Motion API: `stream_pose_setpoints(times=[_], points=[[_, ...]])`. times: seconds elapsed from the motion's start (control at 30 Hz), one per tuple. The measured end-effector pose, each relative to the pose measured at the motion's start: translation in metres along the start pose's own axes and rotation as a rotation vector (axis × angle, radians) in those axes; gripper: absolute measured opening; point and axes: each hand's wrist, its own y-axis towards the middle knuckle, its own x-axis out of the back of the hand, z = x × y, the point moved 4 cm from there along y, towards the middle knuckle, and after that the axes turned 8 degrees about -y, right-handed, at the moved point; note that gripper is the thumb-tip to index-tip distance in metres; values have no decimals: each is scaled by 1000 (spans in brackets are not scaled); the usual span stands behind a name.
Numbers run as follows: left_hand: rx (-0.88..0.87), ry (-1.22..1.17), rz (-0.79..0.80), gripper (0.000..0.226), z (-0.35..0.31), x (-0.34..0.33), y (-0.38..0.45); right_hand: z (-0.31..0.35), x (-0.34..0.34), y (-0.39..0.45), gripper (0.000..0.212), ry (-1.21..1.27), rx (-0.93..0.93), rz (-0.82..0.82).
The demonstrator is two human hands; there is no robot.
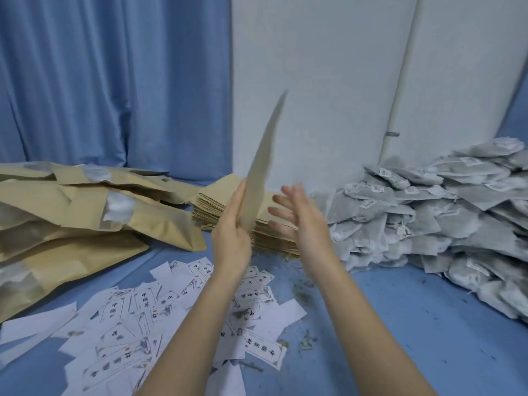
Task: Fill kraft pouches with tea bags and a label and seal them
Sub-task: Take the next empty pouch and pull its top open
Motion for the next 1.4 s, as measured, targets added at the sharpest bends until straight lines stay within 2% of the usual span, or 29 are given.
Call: stream_pose_setpoints(times=[0.07, 0.1, 0.17, 0.23, 0.3, 0.37, 0.43, 0.5, 0.53, 0.6, 0.67, 0.73, 0.77, 0.87, 0.93, 1.07, 1.23, 1.3, 1.4], points=[[-161, 208, 58, 99, -11, 1, -10, 16, 18, -7, 53, 216, -37, -2], [-226, 308, 73, 101, -14, 2, -15, 23, 28, -12, 55, 250, -39, -15], [-342, 473, 113, 102, -17, 1, -25, 27, 49, -21, 40, 251, -32, -70], [-381, 593, 159, 104, -11, -1, -35, 19, 67, -29, 23, 160, -68, -169], [-353, 700, 252, 103, 0, -5, -44, 1, 84, -34, 27, 81, -125, -237], [-238, 777, 449, 98, 14, -13, -53, -20, 97, -36, 33, 62, -190, -275], [-30, 826, 751, 89, 29, -23, -65, -40, 108, -37, 29, 74, -262, -316], [189, 709, 973, 92, 37, -34, -78, -55, 114, -38, 18, 102, -314, -342], [291, 563, 1004, 95, 35, -40, -83, -61, 116, -38, 12, 117, -331, -341], [412, 176, 865, 84, 22, -53, -85, -69, 116, -38, 6, 152, -345, -321], [406, -66, 588, 60, 6, -64, -78, -72, 115, -38, 10, 175, -345, -300], [347, -28, 405, 49, -8, -76, -70, -73, 111, -39, 9, 163, -327, -272], [335, 32, 350, 50, -13, -82, -66, -72, 109, -39, 8, 149, -312, -255], [329, 265, 272, 63, -18, -94, -62, -68, 104, -38, 19, 136, -258, -233], [305, 328, 178, 59, -19, -95, -61, -65, 102, -36, 18, 136, -236, -210], [320, 85, -23, 35, -17, -96, -64, -63, 98, -33, 12, 138, -201, -158], [418, -136, -134, 15, -7, -101, -71, -67, 92, -33, 14, 134, -196, -160], [477, -225, -194, 17, -3, -103, -73, -68, 92, -35, 13, 169, -204, -162], [396, -168, -212, 33, -6, -104, -76, -66, 95, -37, 12, 47, -151, -245]])
